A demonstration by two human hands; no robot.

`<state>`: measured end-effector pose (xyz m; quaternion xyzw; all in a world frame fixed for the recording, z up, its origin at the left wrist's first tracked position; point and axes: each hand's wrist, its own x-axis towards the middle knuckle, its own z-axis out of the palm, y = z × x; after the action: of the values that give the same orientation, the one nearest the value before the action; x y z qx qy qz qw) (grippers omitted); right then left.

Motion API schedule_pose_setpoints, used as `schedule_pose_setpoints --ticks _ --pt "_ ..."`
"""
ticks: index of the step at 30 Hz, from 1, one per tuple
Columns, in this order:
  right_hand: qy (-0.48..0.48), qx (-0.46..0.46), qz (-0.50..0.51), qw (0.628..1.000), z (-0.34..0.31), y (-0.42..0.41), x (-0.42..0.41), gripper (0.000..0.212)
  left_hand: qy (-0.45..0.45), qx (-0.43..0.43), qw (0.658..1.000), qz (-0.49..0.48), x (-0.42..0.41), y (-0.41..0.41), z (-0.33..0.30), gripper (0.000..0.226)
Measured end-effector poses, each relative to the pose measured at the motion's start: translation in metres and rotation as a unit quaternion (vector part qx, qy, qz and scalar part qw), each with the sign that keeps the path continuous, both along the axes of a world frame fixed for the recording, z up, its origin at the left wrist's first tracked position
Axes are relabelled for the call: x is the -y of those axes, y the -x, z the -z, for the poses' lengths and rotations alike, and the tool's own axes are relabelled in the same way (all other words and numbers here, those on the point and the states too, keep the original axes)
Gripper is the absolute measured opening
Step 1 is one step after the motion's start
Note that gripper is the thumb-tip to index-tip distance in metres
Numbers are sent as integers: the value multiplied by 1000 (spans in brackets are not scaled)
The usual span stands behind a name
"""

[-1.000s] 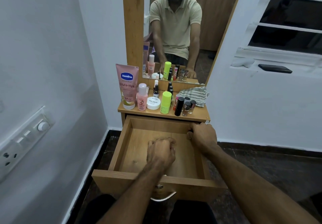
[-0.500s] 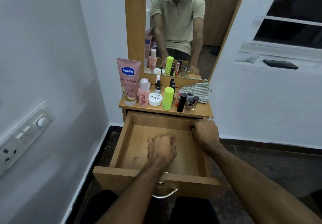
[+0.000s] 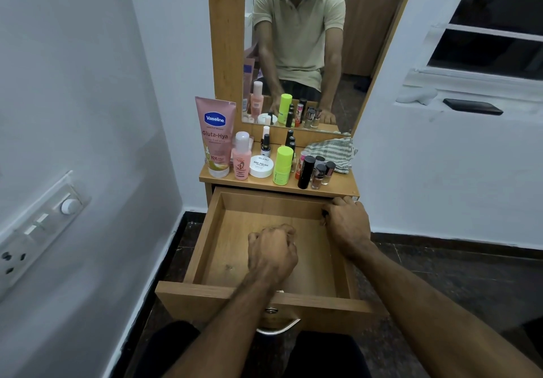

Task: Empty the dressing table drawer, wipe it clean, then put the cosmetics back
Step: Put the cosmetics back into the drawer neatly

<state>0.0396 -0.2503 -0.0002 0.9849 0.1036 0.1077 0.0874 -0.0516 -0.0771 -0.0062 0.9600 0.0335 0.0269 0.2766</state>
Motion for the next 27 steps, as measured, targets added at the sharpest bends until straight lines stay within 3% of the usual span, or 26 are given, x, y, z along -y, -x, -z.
schedule_pose_setpoints --ticks 7,11,16,18,22,27 --pt "-20 -13 -7 1000 -1 3 2 29 1 -2 1000 1 0 1 -1 32" --pt "-79 -9 0 997 -7 7 4 26 2 5 1000 2 -1 1 -1 32" --pt "-245 104 -31 963 -28 14 2 17 6 6 1000 0 0 2 -3 29" --pt "-284 137 -43 948 -42 11 -3 23 7 5 1000 -2 1 2 -4 26" --pt "-250 85 -43 964 -63 -1 -13 44 9 -3 1000 -2 0 3 -7 26" --pt "-251 59 -36 965 -67 -5 -14 36 12 -11 1000 -3 1 3 -8 28"
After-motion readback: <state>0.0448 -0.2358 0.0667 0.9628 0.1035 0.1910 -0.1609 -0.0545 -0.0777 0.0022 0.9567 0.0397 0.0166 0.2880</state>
